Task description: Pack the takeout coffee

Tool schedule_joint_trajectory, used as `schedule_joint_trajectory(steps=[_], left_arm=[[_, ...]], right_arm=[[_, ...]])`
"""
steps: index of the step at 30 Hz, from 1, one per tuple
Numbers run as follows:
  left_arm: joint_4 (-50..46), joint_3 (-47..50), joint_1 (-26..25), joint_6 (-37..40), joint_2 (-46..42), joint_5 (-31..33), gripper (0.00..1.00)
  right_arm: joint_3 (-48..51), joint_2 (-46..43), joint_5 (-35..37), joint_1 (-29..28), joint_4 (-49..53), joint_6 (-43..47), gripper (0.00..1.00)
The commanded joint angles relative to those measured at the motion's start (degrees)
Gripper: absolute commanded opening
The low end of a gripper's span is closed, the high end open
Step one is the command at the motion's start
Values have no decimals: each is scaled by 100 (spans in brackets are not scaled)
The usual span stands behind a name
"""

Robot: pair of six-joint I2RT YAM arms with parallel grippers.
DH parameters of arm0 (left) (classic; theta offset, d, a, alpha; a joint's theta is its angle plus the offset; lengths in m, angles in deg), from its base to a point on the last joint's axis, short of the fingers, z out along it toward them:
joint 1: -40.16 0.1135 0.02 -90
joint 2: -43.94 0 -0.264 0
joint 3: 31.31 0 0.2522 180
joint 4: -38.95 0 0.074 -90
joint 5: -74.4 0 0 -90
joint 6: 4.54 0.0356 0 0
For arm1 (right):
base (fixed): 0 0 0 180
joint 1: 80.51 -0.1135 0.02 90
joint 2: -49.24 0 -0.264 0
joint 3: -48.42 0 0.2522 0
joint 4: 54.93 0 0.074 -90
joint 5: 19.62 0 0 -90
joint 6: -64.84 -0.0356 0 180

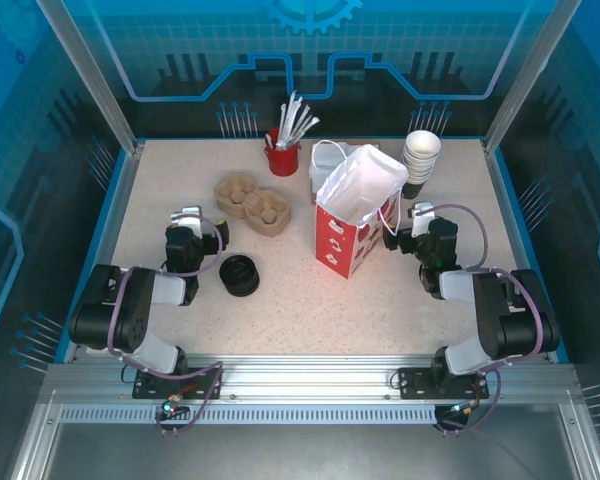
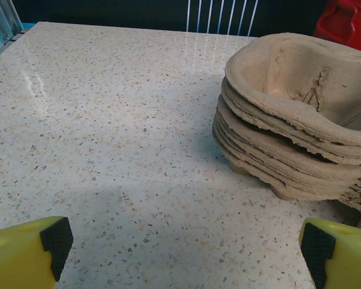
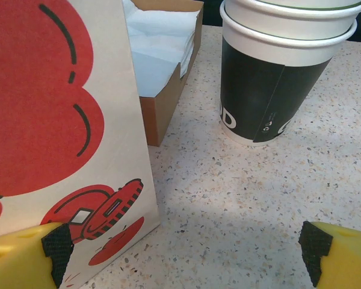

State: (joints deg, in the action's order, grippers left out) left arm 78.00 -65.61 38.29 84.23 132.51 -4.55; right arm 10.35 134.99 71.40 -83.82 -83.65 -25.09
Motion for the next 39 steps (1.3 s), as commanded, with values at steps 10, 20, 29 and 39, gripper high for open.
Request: schedule_joint_trajectory(steps=[10, 20, 29, 39], left_arm=[[41, -102, 22, 106, 28, -129, 99], [73, -11, 3, 110, -136, -51, 99], [-2408, -499, -111, -130, -2419, 911, 99], [-6890, -3187, -165, -1620, -3703, 1678, 99]], right_arm=[[-47, 47, -62, 66, -59, 49, 100], [59, -181, 199, 69, -60, -51, 100], [-72, -1526, 1326, 184, 1508, -334, 100], [-2799, -1969, 1586, 825, 5929, -2691, 100]])
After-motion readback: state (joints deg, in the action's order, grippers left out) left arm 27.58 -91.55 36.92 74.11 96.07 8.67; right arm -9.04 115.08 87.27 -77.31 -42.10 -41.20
